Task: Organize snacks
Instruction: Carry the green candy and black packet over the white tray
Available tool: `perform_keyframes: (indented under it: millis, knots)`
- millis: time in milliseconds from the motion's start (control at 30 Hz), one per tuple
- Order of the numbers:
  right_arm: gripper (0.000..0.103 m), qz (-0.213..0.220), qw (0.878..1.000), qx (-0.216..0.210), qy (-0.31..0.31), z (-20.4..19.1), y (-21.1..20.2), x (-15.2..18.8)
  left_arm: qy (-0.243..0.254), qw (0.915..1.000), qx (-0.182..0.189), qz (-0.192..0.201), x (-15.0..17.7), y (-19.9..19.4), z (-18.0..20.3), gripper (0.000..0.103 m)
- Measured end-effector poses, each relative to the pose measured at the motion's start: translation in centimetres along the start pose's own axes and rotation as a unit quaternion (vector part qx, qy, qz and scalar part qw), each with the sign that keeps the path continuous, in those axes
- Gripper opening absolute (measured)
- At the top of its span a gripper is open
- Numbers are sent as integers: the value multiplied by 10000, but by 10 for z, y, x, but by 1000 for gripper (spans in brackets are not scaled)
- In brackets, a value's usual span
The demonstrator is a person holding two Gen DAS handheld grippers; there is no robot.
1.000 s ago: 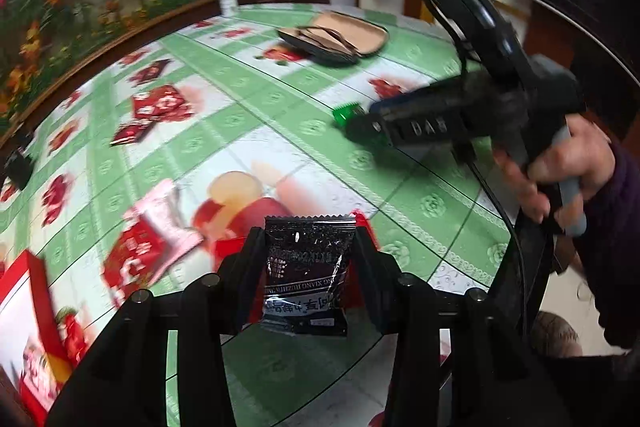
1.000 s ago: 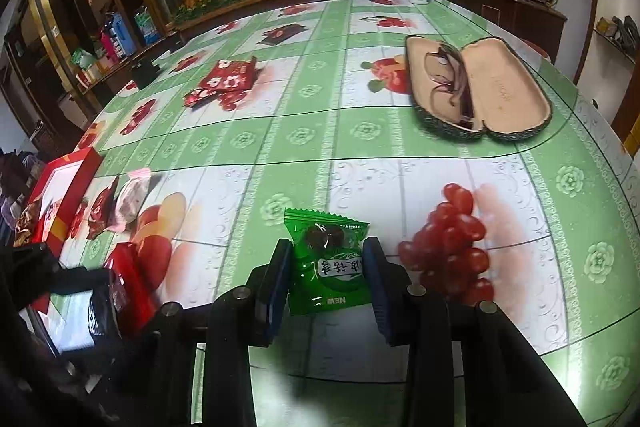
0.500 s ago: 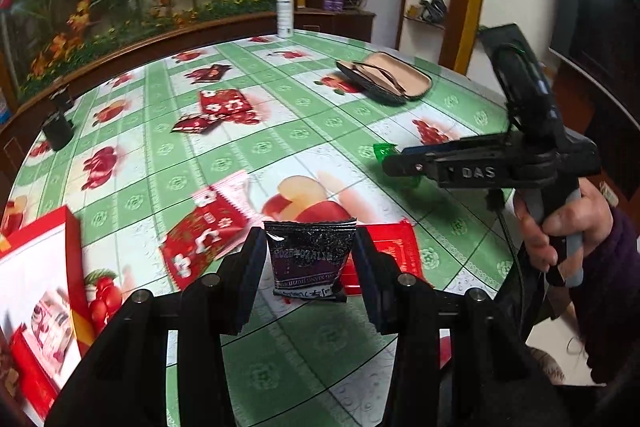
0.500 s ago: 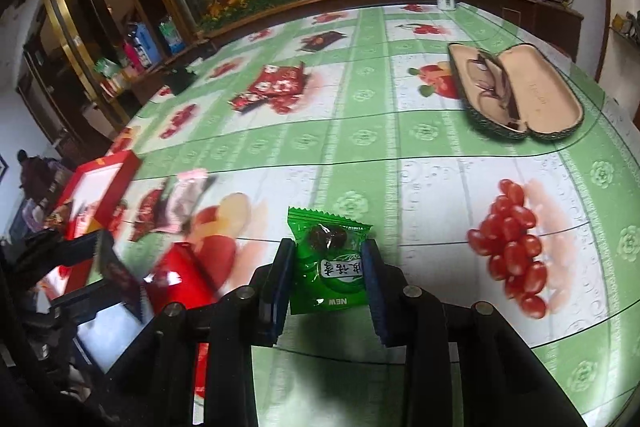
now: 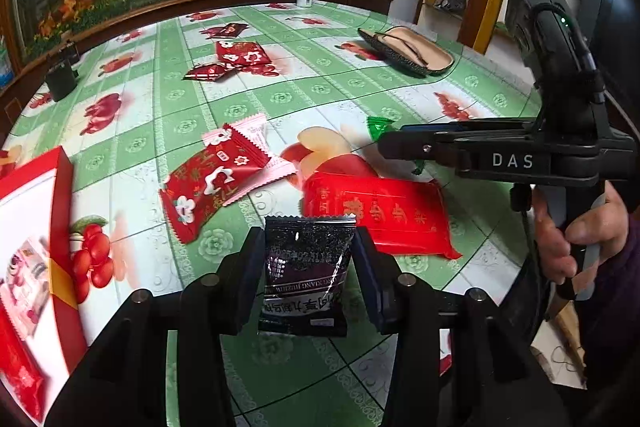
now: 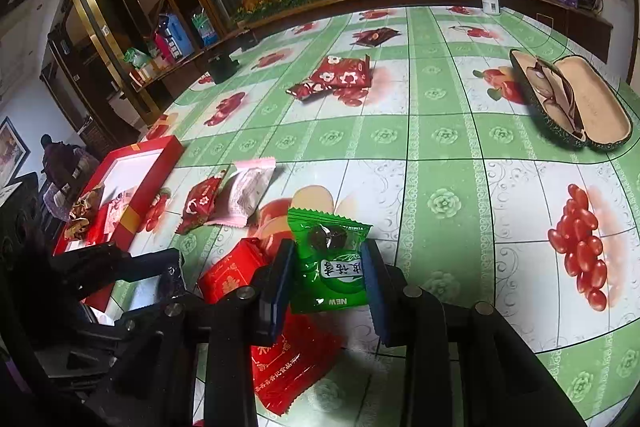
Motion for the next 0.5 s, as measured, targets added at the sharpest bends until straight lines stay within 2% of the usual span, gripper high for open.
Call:
perform_keyframes:
  millis: [33, 100, 167, 300, 500]
  knots:
    - [34, 1, 10000, 13, 0, 1, 0, 0, -36, 9999, -45, -133, 3, 3, -2, 45]
    - [34, 15, 10000, 4, 27, 2, -1, -1, -212, 9989, -74, -405, 11, 10, -5, 60]
    - [34, 33, 10000, 8, 49, 5, -2, -2, -270, 9984, -191, -453, 14, 8, -6, 71]
    - [34, 17, 9999, 19, 110, 10, -1, -2, -405, 9963, -332, -687, 23, 5, -8, 73]
    - [34, 11, 9999, -7, 160, 13, -1, -1, -519, 9937, -541, -831, 36, -3, -15, 73]
Point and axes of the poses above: each gripper's, at about its wrist camera, not at the fingertips, and y roughly the way its jaws point, z to its right, x to its underside, the point moved 8 cm from there along y, roughly the way its jaws point, and after that the axes turned 13 degrees about y, right-handed, at the moved point
